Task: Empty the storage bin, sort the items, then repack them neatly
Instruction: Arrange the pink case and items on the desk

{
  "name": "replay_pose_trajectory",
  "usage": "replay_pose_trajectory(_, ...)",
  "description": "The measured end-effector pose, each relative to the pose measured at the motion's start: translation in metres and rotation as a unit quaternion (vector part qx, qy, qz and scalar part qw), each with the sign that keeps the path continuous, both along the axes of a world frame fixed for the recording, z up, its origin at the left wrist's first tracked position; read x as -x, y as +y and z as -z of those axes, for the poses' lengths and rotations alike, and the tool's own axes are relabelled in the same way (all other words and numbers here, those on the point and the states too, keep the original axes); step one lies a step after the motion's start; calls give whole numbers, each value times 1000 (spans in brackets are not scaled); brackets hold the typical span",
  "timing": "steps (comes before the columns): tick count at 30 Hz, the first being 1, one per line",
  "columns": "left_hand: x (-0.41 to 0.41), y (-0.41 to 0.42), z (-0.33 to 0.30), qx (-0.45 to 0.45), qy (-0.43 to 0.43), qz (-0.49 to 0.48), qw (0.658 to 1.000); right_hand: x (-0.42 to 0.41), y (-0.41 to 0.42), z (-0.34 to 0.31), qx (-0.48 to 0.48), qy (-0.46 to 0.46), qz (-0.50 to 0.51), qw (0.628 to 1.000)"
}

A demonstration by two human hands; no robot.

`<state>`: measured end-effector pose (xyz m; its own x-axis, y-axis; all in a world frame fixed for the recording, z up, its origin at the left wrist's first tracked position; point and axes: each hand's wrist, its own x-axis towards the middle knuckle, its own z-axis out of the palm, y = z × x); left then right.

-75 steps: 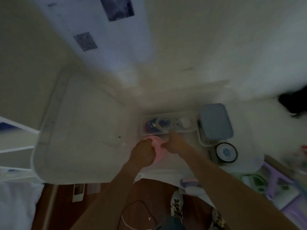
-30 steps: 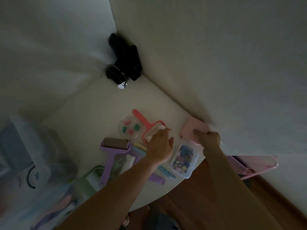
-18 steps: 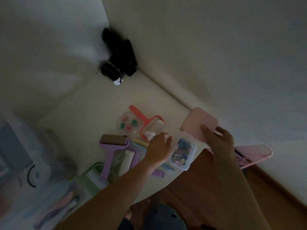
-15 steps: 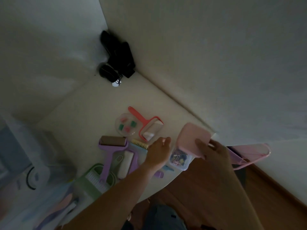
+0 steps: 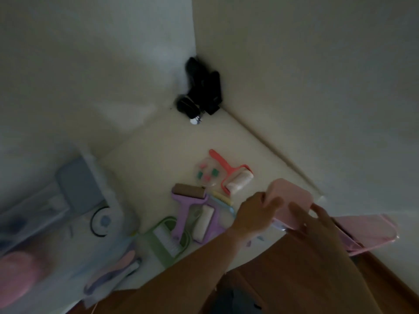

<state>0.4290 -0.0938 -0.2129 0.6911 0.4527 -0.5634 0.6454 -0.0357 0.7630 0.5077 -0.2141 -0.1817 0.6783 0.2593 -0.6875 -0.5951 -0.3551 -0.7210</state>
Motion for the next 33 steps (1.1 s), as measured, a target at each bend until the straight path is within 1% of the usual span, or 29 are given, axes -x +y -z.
replay_pose_trajectory(2,11,19,-28,-26,-35,-40,998,6,25,-28,-28,-43,-9,999)
replay_pose_trajectory(5,34,50,-70,-70,-62,-78,993,26,64,-73,-58,-93,-57,992)
replay_pose_trajectory(10,98,101,-134,-123,-80,-148,978,74,128,-134,-111,-106,-136,979)
replay_pose_trajectory(13,154,121,-164,-195,-115,-171,959,113,162,-154,-152,-104,-173,967)
replay_pose_trajectory(16,210,136,-175,-223,-147,-230,936,157,192,-165,-179,-69,-218,957)
replay_pose_trajectory(19,257,150,-171,-211,-161,-315,911,199,218,-167,-186,1,-255,949)
replay_pose_trajectory(23,307,155,-166,-207,-159,-371,891,247,245,-157,-214,84,-274,934)
replay_pose_trajectory(26,342,160,-160,-158,-188,-439,864,282,259,-145,-224,118,-286,924)
replay_pose_trajectory(31,396,173,-146,-68,-213,-518,826,337,280,-121,-269,197,-315,889)
replay_pose_trajectory(33,415,181,-137,-40,-204,-553,807,359,292,-103,-235,182,-324,898)
